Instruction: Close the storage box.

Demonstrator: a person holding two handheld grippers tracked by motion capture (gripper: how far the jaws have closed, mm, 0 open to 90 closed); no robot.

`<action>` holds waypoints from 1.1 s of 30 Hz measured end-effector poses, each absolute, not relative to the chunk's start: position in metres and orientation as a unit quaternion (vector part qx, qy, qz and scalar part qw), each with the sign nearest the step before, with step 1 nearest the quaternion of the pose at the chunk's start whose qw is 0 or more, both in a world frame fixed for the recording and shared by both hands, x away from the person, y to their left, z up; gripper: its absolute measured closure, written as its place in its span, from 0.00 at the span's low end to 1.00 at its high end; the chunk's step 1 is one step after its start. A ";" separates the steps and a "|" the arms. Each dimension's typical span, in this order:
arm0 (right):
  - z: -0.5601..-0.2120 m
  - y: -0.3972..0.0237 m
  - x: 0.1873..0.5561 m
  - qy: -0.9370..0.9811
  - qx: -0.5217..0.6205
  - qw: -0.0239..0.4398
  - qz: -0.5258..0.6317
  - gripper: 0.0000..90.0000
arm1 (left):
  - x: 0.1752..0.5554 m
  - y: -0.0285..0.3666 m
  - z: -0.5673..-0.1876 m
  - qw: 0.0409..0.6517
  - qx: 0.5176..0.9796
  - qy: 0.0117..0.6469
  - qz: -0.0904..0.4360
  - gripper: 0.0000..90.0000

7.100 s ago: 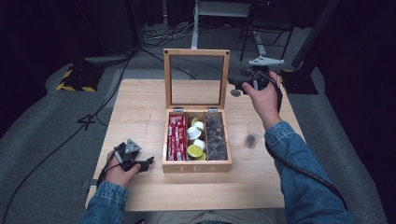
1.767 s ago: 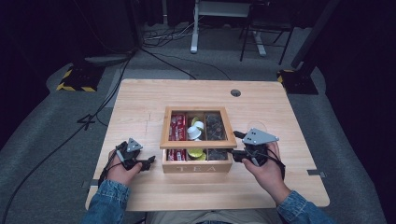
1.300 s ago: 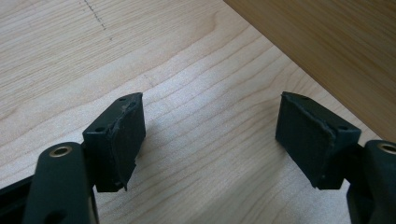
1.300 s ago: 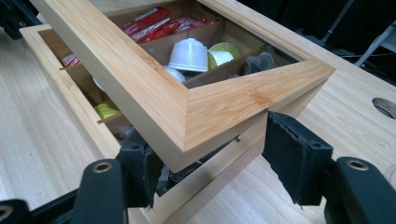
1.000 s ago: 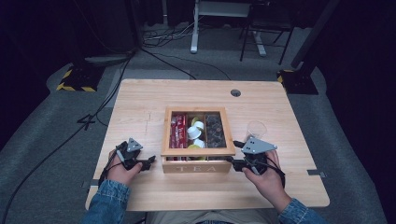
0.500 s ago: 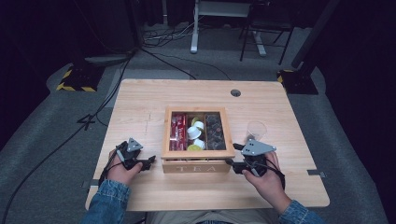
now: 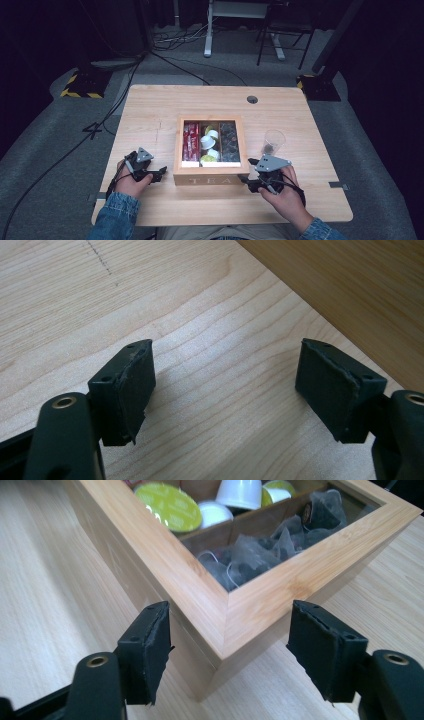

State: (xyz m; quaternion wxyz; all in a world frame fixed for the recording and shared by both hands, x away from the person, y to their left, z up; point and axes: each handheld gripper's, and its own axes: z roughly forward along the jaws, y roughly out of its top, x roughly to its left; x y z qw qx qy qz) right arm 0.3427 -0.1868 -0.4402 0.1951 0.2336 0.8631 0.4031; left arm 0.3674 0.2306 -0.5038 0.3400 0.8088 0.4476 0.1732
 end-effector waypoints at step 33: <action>-0.379 -0.276 0.368 0.809 0.311 0.185 0.464 0.19 | 0.363 0.239 -0.503 0.339 0.811 0.446 0.170 0.27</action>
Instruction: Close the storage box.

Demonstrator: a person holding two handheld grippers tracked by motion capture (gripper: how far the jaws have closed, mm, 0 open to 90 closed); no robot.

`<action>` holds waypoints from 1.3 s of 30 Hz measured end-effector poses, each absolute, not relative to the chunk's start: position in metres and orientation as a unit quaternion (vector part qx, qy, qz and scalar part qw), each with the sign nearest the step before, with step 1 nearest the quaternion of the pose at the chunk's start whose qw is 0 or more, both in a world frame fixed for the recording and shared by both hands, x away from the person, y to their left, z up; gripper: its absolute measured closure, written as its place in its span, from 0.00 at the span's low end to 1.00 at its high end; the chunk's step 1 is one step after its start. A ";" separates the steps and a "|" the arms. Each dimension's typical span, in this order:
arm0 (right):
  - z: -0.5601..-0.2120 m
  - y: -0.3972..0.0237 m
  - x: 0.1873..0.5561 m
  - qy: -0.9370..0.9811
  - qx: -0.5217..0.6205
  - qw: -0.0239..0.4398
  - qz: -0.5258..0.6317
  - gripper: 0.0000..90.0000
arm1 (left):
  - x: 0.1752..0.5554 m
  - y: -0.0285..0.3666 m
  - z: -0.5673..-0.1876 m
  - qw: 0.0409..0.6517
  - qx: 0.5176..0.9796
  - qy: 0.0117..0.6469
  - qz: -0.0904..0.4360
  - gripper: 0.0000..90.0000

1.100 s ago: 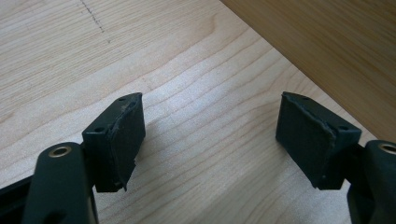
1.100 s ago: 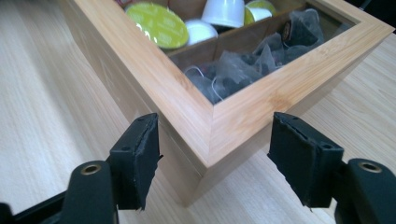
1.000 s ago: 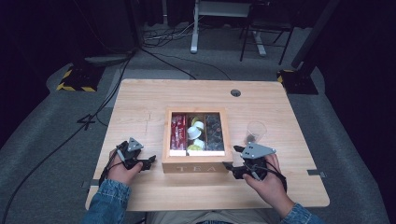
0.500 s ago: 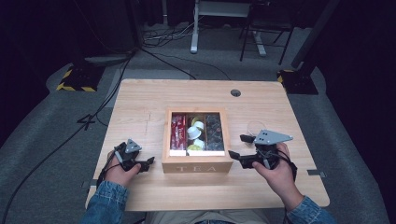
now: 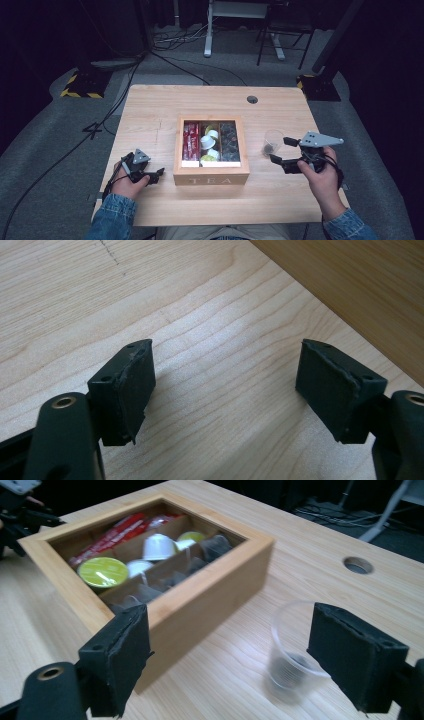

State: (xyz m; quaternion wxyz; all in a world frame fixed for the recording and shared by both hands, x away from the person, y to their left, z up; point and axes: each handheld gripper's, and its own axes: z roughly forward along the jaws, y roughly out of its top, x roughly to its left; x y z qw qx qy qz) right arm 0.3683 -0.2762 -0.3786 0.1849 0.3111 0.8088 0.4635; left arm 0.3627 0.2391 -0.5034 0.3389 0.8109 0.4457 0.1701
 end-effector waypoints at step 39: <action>-0.462 -0.378 0.430 0.796 0.448 0.153 0.378 0.24 | 0.366 0.239 -0.504 0.339 0.811 0.444 0.171 0.25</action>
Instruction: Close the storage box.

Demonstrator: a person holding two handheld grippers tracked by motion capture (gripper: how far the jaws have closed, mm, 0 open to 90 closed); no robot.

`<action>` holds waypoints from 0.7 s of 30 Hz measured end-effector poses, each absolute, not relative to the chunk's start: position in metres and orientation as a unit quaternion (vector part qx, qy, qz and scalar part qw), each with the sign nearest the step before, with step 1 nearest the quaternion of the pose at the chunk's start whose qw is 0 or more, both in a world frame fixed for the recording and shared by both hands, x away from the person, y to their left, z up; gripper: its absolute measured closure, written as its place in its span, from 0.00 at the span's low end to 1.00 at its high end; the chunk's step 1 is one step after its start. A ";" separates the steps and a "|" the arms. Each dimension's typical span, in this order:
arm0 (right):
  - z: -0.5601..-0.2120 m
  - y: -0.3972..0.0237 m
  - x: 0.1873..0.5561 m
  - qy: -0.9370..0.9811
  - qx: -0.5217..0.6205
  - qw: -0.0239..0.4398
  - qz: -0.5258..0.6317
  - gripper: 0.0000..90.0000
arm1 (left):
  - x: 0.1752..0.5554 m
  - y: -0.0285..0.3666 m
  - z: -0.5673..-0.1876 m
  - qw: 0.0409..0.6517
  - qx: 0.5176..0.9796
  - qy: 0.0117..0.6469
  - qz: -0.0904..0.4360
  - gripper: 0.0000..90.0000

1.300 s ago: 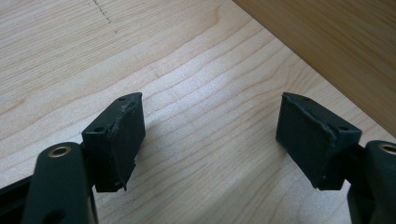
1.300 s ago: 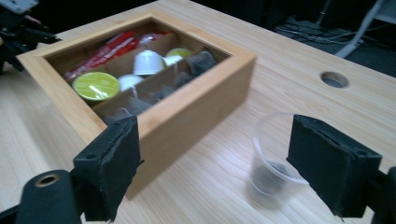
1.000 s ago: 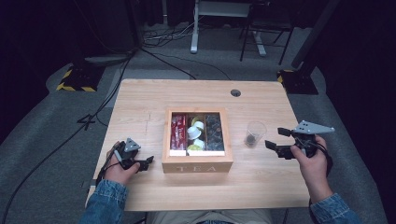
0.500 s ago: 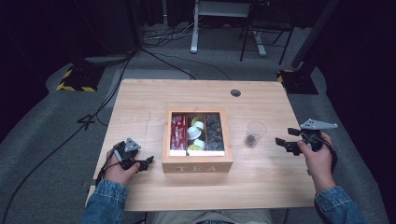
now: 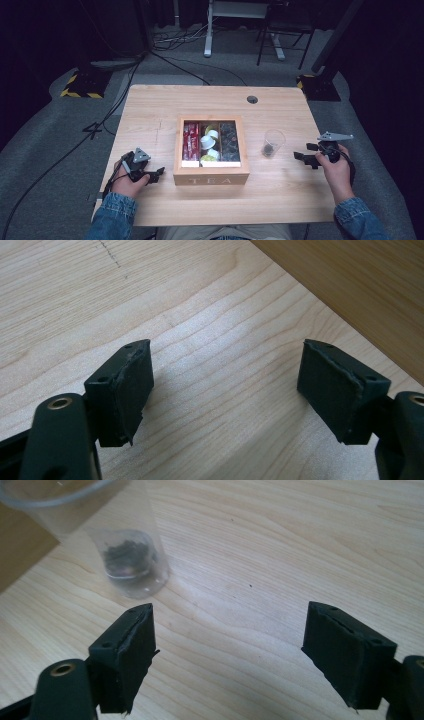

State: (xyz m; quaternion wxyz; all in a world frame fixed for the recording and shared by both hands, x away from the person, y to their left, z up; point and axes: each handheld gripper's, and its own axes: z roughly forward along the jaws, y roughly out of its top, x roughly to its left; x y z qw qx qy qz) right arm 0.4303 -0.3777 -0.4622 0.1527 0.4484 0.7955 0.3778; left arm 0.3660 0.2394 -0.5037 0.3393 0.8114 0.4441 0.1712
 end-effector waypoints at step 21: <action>-0.495 -0.369 0.413 0.804 0.435 0.172 0.366 0.21 | 0.366 0.239 -0.504 0.340 0.812 0.443 0.170 0.25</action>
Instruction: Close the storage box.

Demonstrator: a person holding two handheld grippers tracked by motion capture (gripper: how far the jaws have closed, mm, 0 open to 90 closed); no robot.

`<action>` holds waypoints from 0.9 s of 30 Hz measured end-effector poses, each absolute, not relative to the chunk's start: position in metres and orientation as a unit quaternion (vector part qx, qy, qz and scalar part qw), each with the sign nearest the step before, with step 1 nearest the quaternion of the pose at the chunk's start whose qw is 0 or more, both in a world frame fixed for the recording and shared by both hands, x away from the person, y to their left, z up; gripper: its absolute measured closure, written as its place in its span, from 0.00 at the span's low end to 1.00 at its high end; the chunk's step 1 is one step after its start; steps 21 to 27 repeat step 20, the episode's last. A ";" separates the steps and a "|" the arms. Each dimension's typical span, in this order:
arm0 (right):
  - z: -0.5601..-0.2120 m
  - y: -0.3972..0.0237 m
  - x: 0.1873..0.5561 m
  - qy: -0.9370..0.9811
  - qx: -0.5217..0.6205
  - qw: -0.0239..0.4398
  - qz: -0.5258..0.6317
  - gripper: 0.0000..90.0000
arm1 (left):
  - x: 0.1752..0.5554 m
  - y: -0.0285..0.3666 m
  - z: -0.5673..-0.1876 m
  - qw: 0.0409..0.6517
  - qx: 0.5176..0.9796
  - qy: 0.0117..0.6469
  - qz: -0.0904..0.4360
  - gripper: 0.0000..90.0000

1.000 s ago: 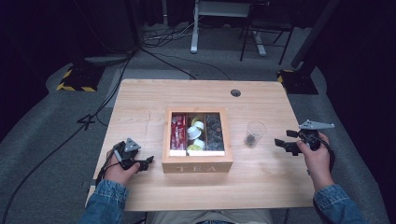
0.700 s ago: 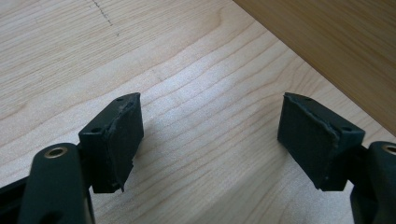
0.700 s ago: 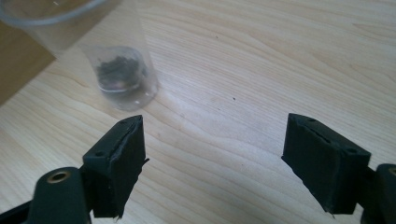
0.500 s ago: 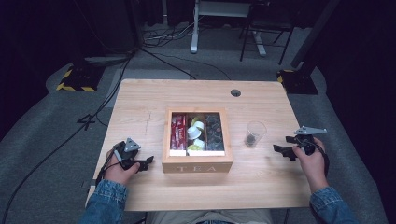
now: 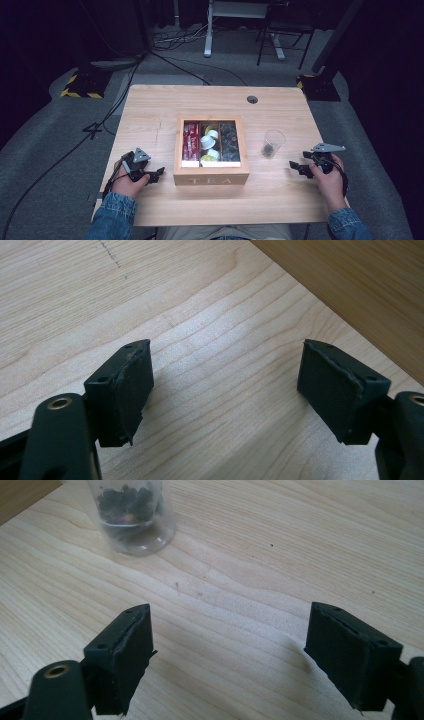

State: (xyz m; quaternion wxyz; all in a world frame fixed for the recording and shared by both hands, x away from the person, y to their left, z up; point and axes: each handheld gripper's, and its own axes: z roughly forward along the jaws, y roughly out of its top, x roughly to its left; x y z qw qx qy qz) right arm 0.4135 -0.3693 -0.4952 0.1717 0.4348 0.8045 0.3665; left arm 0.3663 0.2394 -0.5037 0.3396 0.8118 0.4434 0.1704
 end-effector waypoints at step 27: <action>-0.504 -0.365 0.411 0.804 0.441 0.196 0.347 0.13 | 0.367 0.239 -0.504 0.339 0.812 0.443 0.171 0.25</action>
